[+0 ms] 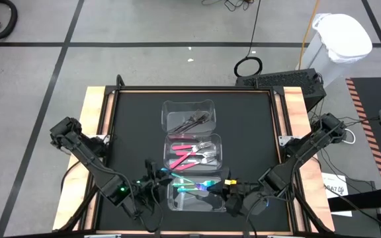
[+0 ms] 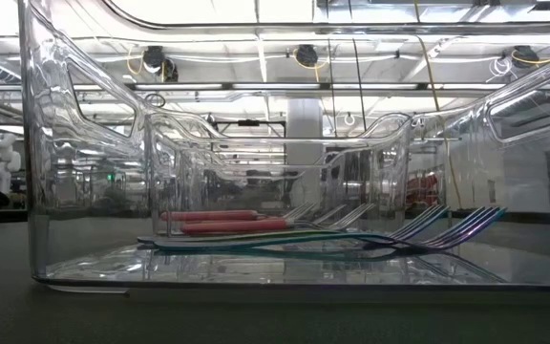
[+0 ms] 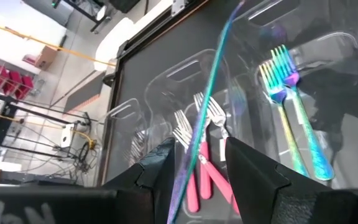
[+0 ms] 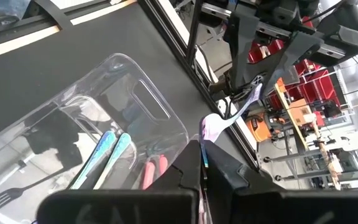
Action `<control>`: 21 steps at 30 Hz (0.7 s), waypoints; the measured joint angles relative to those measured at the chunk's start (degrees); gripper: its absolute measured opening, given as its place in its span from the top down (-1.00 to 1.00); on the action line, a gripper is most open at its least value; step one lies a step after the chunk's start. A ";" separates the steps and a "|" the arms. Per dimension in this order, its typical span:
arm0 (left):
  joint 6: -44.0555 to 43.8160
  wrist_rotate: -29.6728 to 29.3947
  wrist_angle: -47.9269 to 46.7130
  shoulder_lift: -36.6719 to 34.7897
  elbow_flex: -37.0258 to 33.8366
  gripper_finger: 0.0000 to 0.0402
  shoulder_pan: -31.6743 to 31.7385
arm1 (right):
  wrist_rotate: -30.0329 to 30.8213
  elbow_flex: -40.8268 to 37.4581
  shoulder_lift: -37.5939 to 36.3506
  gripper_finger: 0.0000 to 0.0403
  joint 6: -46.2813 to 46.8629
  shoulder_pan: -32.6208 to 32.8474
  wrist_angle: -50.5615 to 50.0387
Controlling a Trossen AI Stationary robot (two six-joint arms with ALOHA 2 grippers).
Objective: Sort silverware by color (type)
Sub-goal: Put the left blue fork into the bottom transparent bin
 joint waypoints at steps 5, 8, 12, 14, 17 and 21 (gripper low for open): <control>-0.10 -0.34 -1.12 0.00 0.00 0.29 0.00 | -0.01 0.00 0.00 0.98 0.00 0.00 0.00; -0.16 -0.38 -1.71 0.22 0.00 0.35 0.00 | 0.00 0.00 0.00 0.98 0.00 0.00 0.00; -0.15 -0.39 -2.71 1.20 -0.02 0.50 0.00 | -0.06 -0.01 0.02 0.98 0.02 0.00 -0.04; -0.08 -0.44 -2.87 1.56 -0.02 0.58 0.09 | -0.17 -0.04 0.03 0.98 0.02 0.00 -0.08; 0.23 -0.70 -2.91 1.73 -0.02 0.70 0.11 | -0.24 -0.04 0.02 0.98 0.02 0.00 -0.09; 0.16 -1.43 -3.02 1.73 -0.02 0.86 0.11 | -0.20 -0.04 0.04 0.98 0.03 0.00 -0.09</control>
